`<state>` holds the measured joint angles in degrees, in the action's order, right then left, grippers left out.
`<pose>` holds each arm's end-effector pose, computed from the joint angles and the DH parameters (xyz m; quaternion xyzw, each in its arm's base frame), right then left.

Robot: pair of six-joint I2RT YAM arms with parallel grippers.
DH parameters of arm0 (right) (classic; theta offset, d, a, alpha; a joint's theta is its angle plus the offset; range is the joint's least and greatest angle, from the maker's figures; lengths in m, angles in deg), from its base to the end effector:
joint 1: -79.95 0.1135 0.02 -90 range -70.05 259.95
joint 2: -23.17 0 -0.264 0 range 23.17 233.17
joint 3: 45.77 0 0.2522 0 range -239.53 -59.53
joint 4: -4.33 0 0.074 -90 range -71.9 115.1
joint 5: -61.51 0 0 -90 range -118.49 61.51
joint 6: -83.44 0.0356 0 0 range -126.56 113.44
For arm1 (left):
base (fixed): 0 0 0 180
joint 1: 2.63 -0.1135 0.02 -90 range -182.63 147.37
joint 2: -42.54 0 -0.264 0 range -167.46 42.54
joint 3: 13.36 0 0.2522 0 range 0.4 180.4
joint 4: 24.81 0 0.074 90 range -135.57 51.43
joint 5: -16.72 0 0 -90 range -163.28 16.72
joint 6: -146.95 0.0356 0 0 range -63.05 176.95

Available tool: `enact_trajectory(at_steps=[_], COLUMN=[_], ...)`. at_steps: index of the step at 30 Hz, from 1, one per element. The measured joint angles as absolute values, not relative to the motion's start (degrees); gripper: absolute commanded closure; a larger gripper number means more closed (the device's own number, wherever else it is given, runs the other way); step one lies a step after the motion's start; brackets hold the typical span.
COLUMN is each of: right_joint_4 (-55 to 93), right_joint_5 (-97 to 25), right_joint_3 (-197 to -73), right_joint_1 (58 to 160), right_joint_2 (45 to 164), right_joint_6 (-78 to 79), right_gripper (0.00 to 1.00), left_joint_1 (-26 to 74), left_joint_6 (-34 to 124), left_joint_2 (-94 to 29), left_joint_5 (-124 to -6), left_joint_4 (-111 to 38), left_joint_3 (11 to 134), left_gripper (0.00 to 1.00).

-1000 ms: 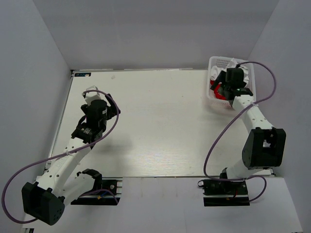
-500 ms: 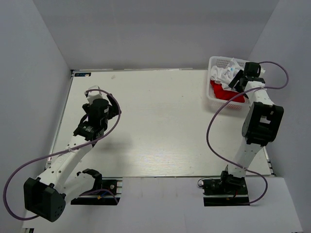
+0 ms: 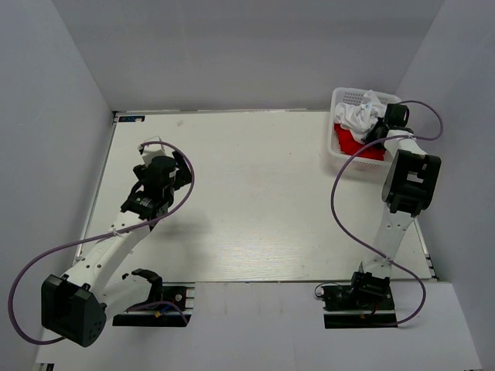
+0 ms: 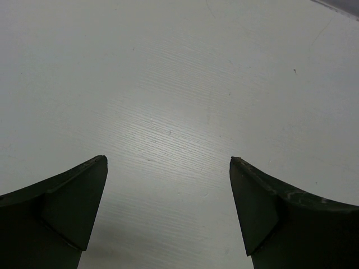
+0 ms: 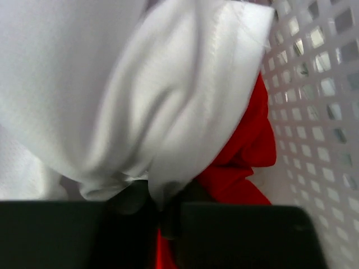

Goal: Fold and stack the t-shirts

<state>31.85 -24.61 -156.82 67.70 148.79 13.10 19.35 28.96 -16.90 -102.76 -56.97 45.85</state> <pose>0.4872 -0.1083 0.1913 0.2643 0.8744 -0.0047 0.4069 0.2167 -0.0686 0.2836 -0.1668 0.8398 0.0053 0.5165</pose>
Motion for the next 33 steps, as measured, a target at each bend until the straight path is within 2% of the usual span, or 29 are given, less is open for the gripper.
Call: enact_trajectory(at_steps=[8, 16, 23, 30, 33], right_joint_4=[27.35, 28.34, 27.68, 29.65, 27.99], right_joint_5=[-29.31, -29.88, -32.76, -39.1, -41.57], right_joint_3=[-151.86, -153.19, -162.46, -182.29, -186.31], right_joint_1=[67.61, 68.37, 68.4, 68.46, 68.79], right_joint_2=[143.98, 126.43, 118.34, 122.41, 123.02], right_joint_6=[11.2, 6.33, 4.41, 4.62, 5.72], right_gripper=[1.0, 1.0, 1.0, 1.0, 1.0], left_joint_1=[19.35, 19.35, 19.33, 19.35, 19.35], left_joint_6=[29.07, 29.07, 29.03, 28.99, 28.99], left_joint_2=[-17.21, -16.05, -14.67, -12.82, -12.51], left_joint_5=[-102.89, -102.56, -101.88, -101.34, -101.27], left_joint_4=[-56.97, -56.92, -56.97, -56.38, -56.18], left_joint_3=[45.85, 45.85, 45.85, 45.72, 45.72], left_gripper=[0.0, 0.0, 0.0, 0.0, 0.0])
